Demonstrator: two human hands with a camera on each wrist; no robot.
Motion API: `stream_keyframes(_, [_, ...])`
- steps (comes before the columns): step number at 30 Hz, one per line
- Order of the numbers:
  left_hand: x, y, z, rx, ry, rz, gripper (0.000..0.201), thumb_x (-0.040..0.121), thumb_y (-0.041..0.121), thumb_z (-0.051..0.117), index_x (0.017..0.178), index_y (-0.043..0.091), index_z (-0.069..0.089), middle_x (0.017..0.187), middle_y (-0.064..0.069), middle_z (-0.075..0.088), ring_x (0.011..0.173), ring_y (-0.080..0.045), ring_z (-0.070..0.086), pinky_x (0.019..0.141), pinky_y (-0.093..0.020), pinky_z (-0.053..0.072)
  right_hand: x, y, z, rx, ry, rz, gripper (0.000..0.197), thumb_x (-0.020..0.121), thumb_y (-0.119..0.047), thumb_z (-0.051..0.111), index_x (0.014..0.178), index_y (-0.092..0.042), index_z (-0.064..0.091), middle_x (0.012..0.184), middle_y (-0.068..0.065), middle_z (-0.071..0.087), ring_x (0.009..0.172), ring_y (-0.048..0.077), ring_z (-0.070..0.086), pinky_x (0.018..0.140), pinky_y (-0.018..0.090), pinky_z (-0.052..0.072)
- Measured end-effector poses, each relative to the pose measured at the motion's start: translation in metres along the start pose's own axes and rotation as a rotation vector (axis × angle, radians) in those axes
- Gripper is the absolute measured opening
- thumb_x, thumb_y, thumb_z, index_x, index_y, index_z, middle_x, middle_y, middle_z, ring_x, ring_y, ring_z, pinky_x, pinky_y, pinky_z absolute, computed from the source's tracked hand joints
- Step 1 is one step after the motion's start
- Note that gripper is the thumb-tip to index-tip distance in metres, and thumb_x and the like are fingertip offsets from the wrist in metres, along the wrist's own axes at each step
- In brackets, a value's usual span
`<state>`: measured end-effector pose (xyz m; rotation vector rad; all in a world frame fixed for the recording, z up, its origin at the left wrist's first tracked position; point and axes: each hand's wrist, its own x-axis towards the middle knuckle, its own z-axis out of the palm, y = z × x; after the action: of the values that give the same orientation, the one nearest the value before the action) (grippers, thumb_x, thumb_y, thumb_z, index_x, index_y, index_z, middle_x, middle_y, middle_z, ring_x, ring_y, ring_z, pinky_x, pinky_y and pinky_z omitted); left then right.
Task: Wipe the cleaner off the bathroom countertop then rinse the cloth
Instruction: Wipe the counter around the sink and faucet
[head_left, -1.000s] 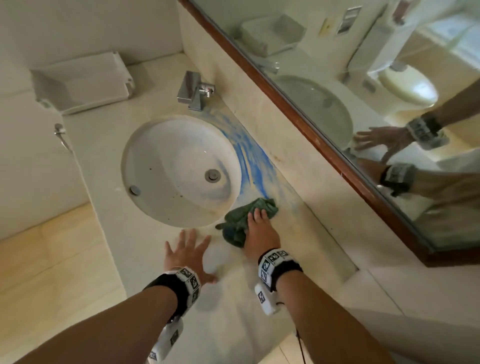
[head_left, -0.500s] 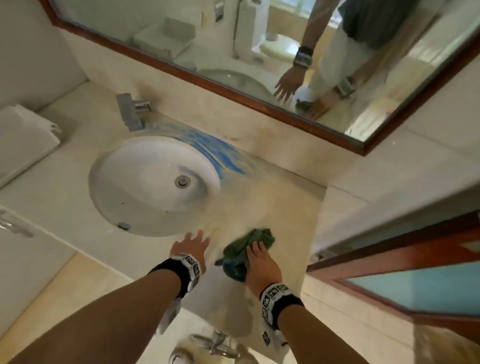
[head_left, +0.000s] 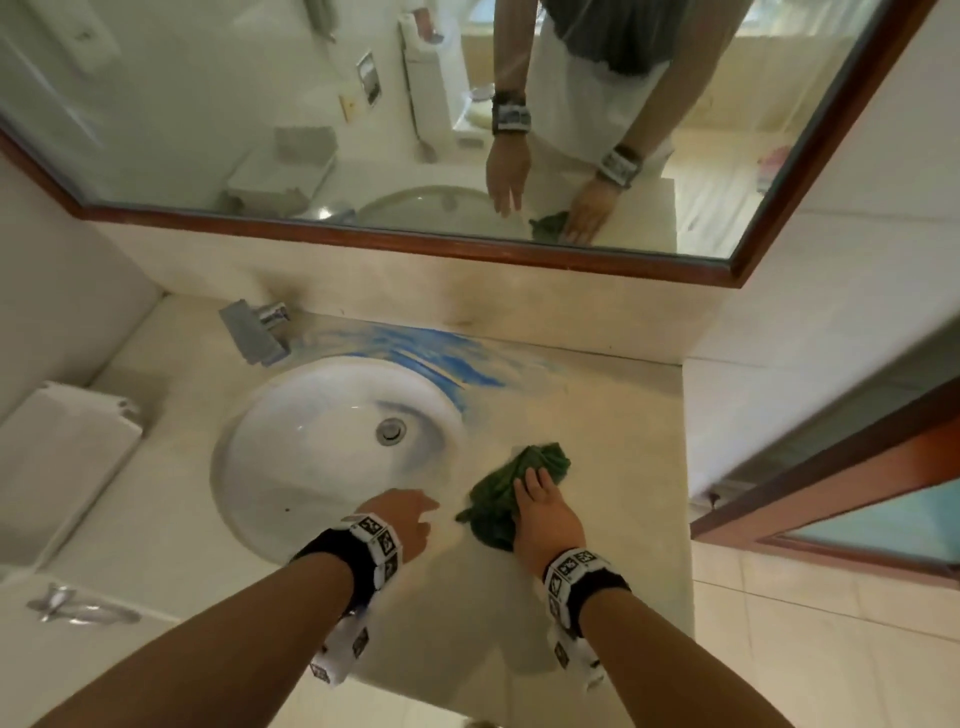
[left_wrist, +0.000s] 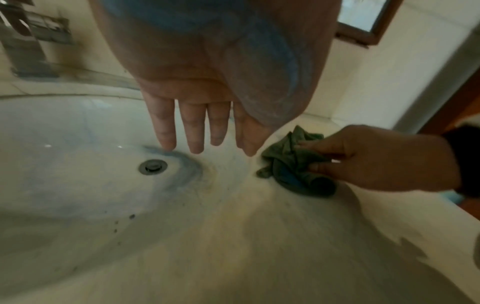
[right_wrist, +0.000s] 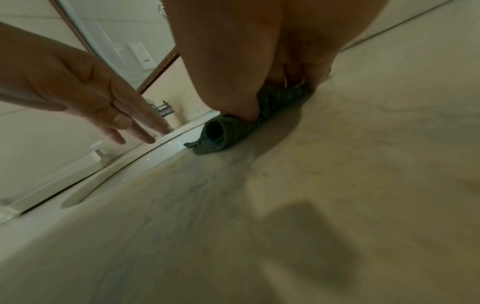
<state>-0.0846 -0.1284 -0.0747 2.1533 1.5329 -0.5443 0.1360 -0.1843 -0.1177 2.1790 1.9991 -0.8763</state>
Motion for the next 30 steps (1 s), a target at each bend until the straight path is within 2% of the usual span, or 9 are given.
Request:
stream_keyframes(2, [0.012, -0.017, -0.012, -0.024, 0.048, -0.005, 0.044, 0.097, 0.042, 0.047, 0.140, 0.037, 0.044, 0.151, 0.008, 0.039, 0.138, -0.015, 0.036, 0.115, -0.027, 0.022, 0.011, -0.007, -0.001, 0.018, 0.027, 0.028, 0.065, 0.100, -0.029, 0.041, 0.156, -0.016, 0.012, 0.164, 0.002, -0.001, 0.150, 0.022, -0.006, 0.120, 0.031, 0.009])
stream_keyframes(8, [0.044, -0.068, -0.025, -0.095, 0.010, 0.028, 0.040, 0.097, 0.041, 0.049, 0.136, 0.034, 0.049, 0.148, 0.005, 0.043, 0.136, -0.017, 0.039, 0.114, -0.029, 0.028, 0.028, -0.036, 0.008, 0.056, 0.107, 0.207, 0.064, 0.101, -0.028, 0.042, 0.156, -0.015, 0.013, 0.164, 0.003, 0.000, 0.150, 0.023, -0.004, 0.120, 0.031, 0.005])
stream_keyframes(12, [0.068, -0.139, -0.035, -0.128, 0.003, 0.073, 0.040, 0.096, 0.039, 0.052, 0.136, 0.032, 0.051, 0.145, 0.003, 0.047, 0.132, -0.017, 0.045, 0.112, -0.030, 0.033, 0.034, -0.066, 0.017, 0.135, 0.186, 0.352, 0.059, 0.103, -0.025, 0.038, 0.156, -0.013, 0.015, 0.163, 0.005, 0.003, 0.150, 0.022, -0.003, 0.119, 0.029, 0.002])
stream_keyframes(16, [0.093, -0.219, -0.053, -0.121, 0.034, 0.076, 0.047, 0.094, 0.035, 0.056, 0.140, 0.028, 0.047, 0.147, -0.001, 0.044, 0.133, -0.021, 0.042, 0.113, -0.031, 0.029, 0.034, -0.103, 0.029, 0.194, 0.227, 0.514, 0.057, 0.103, -0.024, 0.037, 0.155, -0.013, 0.016, 0.163, 0.008, 0.004, 0.150, 0.024, 0.000, 0.119, 0.031, 0.005])
stream_keyframes(19, [0.119, -0.264, -0.071, -0.118, 0.071, 0.079, 0.052, 0.092, 0.028, 0.061, 0.141, 0.018, 0.047, 0.146, -0.008, 0.043, 0.133, -0.026, 0.041, 0.114, -0.031, 0.026, 0.038, -0.126, 0.034, 0.184, 0.230, 0.581, 0.056, 0.103, -0.023, 0.035, 0.155, -0.012, 0.016, 0.163, 0.010, 0.005, 0.150, 0.026, 0.001, 0.121, 0.035, 0.012])
stream_keyframes(22, [0.141, -0.298, -0.086, -0.092, 0.117, 0.012, 0.060, 0.088, 0.031, 0.064, 0.143, 0.015, 0.045, 0.147, -0.012, 0.041, 0.133, -0.031, 0.040, 0.112, -0.035, 0.029, 0.045, -0.141, 0.031, 0.152, 0.192, 0.602, 0.056, 0.104, -0.023, 0.034, 0.155, -0.010, 0.014, 0.163, 0.011, 0.005, 0.150, 0.028, 0.001, 0.121, 0.035, 0.013])
stream_keyframes(25, [0.161, -0.333, -0.095, 0.032, 0.126, -0.054, 0.074, 0.085, 0.041, 0.060, 0.149, 0.015, 0.033, 0.153, -0.011, 0.032, 0.136, -0.031, 0.034, 0.112, -0.039, 0.030, 0.056, -0.145, 0.027, 0.102, 0.181, 0.581, 0.060, 0.103, -0.023, 0.037, 0.155, -0.010, 0.011, 0.163, 0.011, 0.003, 0.150, 0.029, 0.000, 0.121, 0.035, 0.010])
stream_keyframes(27, [0.170, -0.350, -0.095, 0.100, 0.089, -0.087, 0.087, 0.085, 0.049, 0.057, 0.155, 0.020, 0.015, 0.161, -0.006, 0.012, 0.145, -0.029, 0.018, 0.117, -0.039, 0.023, 0.062, -0.142, 0.024, 0.091, 0.177, 0.557, 0.062, 0.102, -0.023, 0.039, 0.156, -0.011, 0.010, 0.163, 0.010, 0.001, 0.150, 0.028, -0.002, 0.121, 0.034, 0.010])
stream_keyframes(30, [0.173, -0.359, -0.092, 0.170, -0.005, -0.138, 0.099, 0.086, 0.052, 0.056, 0.154, 0.021, -0.009, 0.162, 0.000, -0.015, 0.149, -0.030, -0.002, 0.119, -0.041, 0.017, 0.073, -0.135, 0.014, 0.090, 0.174, 0.530, 0.062, 0.102, -0.021, 0.039, 0.156, -0.013, 0.010, 0.163, 0.010, 0.002, 0.150, 0.028, -0.002, 0.121, 0.034, 0.007])
